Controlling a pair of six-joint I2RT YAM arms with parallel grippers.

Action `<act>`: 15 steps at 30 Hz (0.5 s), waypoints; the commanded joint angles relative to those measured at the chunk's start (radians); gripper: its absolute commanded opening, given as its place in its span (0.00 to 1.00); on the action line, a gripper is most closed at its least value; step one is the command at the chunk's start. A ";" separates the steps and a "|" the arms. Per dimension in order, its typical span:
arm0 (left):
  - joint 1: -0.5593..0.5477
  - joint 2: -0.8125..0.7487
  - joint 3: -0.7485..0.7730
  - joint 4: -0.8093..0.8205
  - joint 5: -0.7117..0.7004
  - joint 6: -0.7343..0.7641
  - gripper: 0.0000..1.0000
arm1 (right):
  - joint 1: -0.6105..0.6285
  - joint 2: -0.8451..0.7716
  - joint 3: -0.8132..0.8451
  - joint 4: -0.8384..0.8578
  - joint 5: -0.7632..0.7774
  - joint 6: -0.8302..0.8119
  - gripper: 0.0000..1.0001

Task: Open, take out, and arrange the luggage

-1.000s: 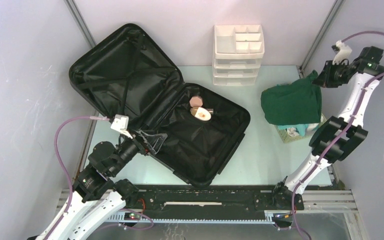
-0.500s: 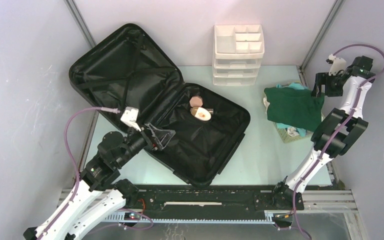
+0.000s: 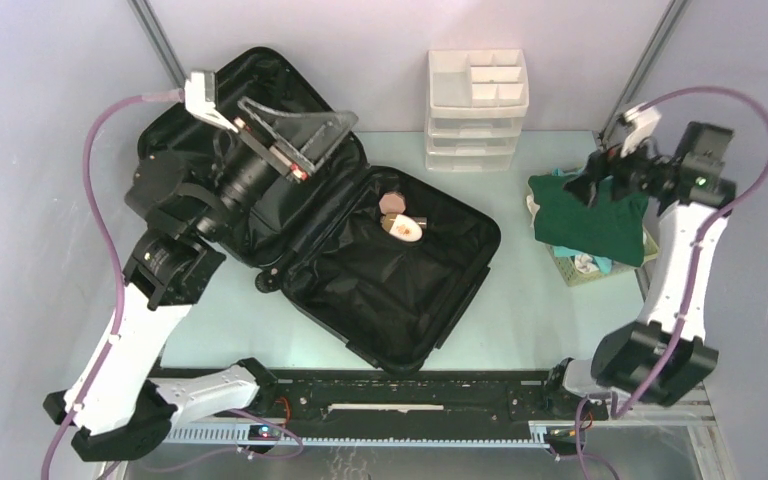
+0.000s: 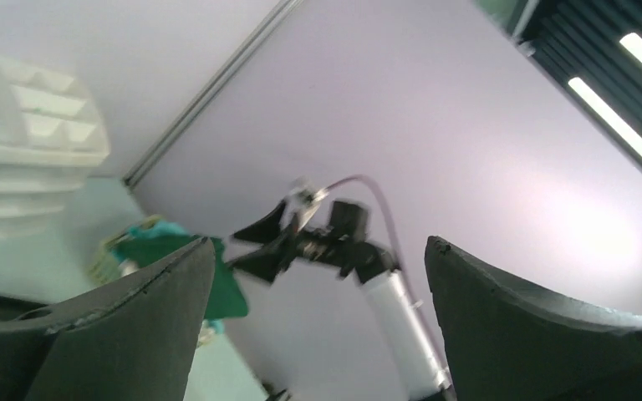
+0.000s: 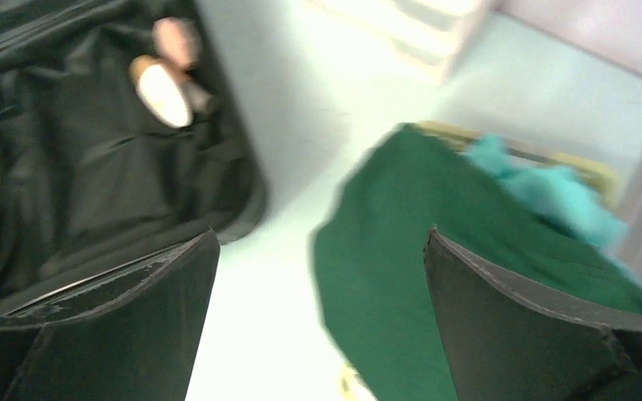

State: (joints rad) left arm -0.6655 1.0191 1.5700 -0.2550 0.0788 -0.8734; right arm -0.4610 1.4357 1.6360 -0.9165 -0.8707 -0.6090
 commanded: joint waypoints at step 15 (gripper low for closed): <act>-0.087 0.171 0.443 -0.052 -0.113 0.024 1.00 | 0.227 -0.132 -0.284 0.193 -0.120 0.150 1.00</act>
State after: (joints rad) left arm -0.7525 1.1732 1.9450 -0.3061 -0.0120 -0.8997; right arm -0.2455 1.3041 1.3411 -0.7746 -0.9684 -0.4873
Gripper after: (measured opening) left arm 0.996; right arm 0.998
